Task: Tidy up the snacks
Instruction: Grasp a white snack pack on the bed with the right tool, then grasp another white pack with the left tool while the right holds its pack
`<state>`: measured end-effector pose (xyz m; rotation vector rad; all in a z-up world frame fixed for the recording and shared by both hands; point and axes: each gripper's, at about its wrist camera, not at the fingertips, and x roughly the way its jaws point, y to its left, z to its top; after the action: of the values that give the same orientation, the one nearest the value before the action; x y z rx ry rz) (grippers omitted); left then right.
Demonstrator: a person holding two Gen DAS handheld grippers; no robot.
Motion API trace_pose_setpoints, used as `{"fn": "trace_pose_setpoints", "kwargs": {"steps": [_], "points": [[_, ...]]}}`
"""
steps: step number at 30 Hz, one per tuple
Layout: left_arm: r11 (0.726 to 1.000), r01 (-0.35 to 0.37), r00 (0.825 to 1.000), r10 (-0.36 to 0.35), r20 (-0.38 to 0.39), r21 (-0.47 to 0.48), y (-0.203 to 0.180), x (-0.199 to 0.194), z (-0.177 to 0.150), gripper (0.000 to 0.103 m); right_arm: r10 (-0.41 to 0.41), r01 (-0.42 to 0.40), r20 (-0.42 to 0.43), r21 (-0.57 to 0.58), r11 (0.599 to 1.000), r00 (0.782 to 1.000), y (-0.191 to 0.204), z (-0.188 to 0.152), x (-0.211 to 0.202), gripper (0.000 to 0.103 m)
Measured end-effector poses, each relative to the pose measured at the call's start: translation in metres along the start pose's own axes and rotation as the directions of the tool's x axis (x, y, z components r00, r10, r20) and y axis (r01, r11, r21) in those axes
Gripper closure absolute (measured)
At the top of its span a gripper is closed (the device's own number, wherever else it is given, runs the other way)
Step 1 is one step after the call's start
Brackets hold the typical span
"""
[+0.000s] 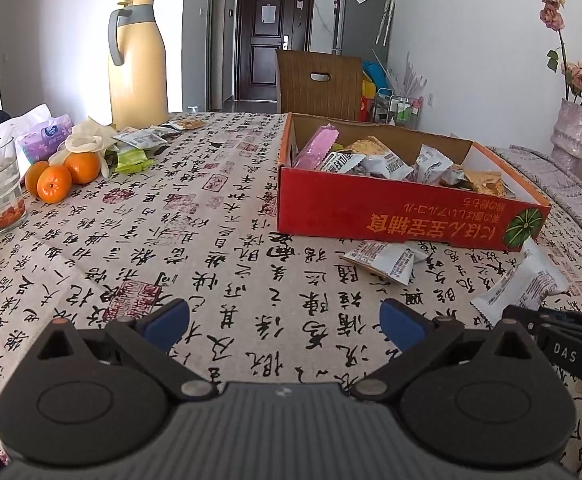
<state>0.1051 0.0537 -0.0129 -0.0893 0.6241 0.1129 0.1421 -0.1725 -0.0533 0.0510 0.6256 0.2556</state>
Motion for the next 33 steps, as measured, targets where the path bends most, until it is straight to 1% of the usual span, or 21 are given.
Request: {"fn": "trace_pose_setpoints", "kwargs": {"steps": [11, 24, 29, 33], "points": [[1.0, -0.007, 1.0, 0.007, -0.005, 0.016, -0.013, 0.009, 0.01, 0.0, 0.008, -0.01, 0.086, 0.032, 0.999, 0.996, -0.018, 0.01, -0.012, 0.091], [0.998, 0.004, 1.0, -0.005, 0.002, 0.055, -0.039, 0.031, 0.041, 0.0, -0.017, 0.005, 0.196, 0.062, 0.998, 0.981, -0.058, 0.037, -0.016, 0.091], [0.997, 0.005, 1.0, -0.003, -0.028, 0.081, -0.05, 0.049, 0.051, 0.0, -0.023, 0.003, 0.212, 0.092, 0.996, 0.977, -0.074, 0.045, -0.006, 0.091], [0.994, 0.02, 0.997, -0.013, -0.072, 0.107, -0.063, 0.067, 0.054, 0.0, -0.007, -0.018, 0.208, 0.12, 0.993, 0.978, -0.082, 0.044, 0.002, 0.091]]}}
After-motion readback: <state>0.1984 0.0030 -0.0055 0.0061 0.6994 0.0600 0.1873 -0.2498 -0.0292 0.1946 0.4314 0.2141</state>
